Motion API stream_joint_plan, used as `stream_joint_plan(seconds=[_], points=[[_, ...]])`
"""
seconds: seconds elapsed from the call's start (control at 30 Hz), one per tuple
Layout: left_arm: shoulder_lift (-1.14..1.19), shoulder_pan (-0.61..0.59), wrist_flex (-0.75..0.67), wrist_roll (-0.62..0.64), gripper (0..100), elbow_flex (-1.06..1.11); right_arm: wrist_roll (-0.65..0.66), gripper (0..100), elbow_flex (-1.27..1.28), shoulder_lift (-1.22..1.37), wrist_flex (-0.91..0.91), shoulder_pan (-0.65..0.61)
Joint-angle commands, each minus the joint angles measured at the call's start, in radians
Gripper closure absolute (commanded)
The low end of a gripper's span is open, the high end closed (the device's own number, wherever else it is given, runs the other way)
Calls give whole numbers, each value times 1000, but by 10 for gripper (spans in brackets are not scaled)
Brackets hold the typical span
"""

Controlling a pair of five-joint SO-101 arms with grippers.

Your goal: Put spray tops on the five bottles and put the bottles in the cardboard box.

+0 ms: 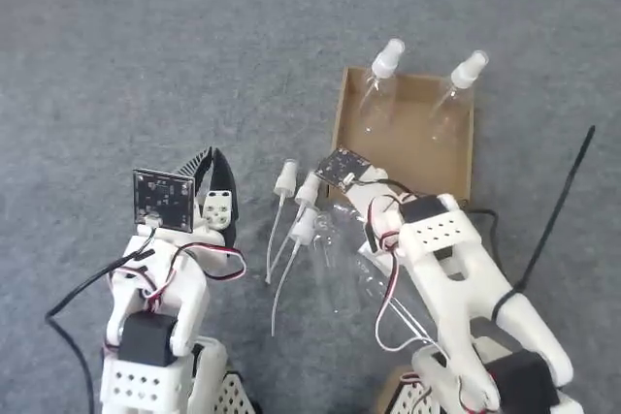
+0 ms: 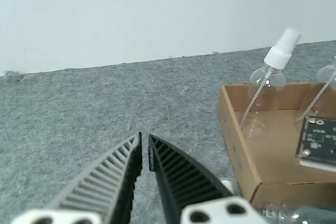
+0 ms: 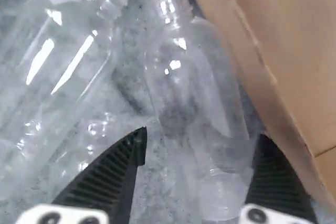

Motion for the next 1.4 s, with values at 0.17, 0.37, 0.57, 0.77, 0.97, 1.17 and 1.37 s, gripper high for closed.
stream_joint_plan(seconds=[0.17,0.37,0.57,0.77,0.97,1.17,1.37], points=[[-8,-2,-29,3,989,-5,9,838,-6,-5,-28,-48],[-11,-2,-26,5,989,-5,9,913,-44,-13,-18,-42],[-12,-2,-26,5,989,-5,-20,922,-183,-13,93,-41],[-14,-2,-26,3,989,-5,-32,922,-359,-13,243,-42],[-8,-2,-28,3,989,-7,-38,922,-503,-42,403,-41],[-6,-2,-23,5,989,-12,-54,922,-554,-232,584,-27],[-5,-2,-23,6,989,-13,37,922,-554,-381,696,171]])
